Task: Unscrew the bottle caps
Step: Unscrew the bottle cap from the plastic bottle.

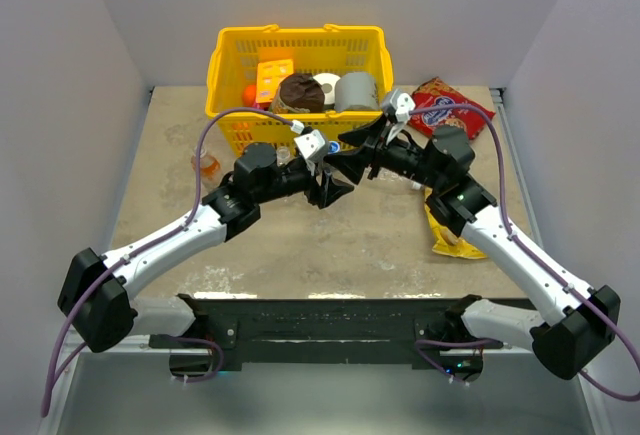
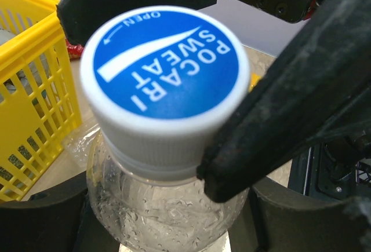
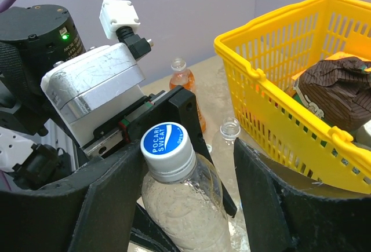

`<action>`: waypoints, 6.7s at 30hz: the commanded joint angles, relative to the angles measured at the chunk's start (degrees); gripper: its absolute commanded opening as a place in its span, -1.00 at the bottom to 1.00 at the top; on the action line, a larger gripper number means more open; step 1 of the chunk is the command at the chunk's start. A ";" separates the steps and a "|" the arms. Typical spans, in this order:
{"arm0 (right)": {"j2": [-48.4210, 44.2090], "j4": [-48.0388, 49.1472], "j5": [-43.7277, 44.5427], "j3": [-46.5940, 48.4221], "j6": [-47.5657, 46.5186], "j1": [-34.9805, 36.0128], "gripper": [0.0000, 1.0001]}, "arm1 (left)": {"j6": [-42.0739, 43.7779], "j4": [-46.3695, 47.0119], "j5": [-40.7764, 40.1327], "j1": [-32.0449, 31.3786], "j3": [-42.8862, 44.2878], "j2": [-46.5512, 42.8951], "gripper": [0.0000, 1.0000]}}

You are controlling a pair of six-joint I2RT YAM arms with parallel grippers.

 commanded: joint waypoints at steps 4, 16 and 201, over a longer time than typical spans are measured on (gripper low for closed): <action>-0.94 2.60 0.43 1.85 -0.13 0.34 0.04 | 0.39 1.22 0.40 -0.37 2.04 -0.06 -0.31; -0.15 2.86 -3.44 1.93 0.05 0.34 -0.83 | 1.01 1.04 1.89 -0.37 2.30 -0.50 -0.32; -4.99 -3.73 -4.32 4.39 -7.60 3.77 0.07 | 4.79 -4.67 6.55 -1.16 5.99 -0.15 -0.38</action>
